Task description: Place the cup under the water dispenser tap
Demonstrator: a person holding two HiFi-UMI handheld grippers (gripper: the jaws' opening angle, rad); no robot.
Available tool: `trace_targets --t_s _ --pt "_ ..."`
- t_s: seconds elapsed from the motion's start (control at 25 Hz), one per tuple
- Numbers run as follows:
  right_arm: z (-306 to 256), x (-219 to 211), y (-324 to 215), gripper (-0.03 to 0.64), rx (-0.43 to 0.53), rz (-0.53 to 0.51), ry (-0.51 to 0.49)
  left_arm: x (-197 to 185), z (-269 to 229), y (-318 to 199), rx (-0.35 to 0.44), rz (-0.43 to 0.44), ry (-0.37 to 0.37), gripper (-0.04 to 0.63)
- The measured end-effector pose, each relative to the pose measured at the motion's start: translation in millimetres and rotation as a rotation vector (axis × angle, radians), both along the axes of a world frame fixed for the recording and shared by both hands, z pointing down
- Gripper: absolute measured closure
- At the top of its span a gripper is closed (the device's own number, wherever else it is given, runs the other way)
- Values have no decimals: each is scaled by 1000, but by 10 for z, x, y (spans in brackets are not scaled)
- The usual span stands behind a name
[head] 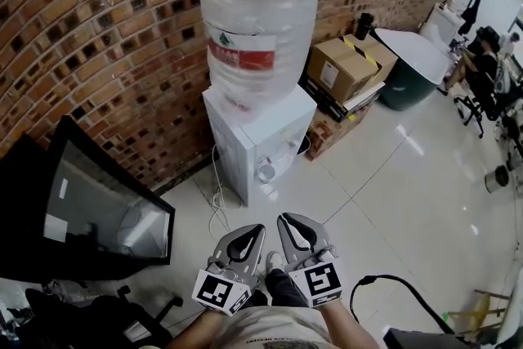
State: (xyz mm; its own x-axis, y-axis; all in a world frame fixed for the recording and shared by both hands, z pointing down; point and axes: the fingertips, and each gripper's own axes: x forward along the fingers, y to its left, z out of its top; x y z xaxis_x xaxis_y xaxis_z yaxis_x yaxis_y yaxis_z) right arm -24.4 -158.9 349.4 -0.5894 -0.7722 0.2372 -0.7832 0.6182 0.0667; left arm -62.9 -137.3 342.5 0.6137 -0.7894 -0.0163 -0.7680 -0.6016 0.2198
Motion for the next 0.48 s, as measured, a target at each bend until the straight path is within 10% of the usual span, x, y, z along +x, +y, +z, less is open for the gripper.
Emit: trace_targets --t_s 0.48 --pt "-71 64 633 611 -19 8 0 52 -199 488 33 60 19 604"
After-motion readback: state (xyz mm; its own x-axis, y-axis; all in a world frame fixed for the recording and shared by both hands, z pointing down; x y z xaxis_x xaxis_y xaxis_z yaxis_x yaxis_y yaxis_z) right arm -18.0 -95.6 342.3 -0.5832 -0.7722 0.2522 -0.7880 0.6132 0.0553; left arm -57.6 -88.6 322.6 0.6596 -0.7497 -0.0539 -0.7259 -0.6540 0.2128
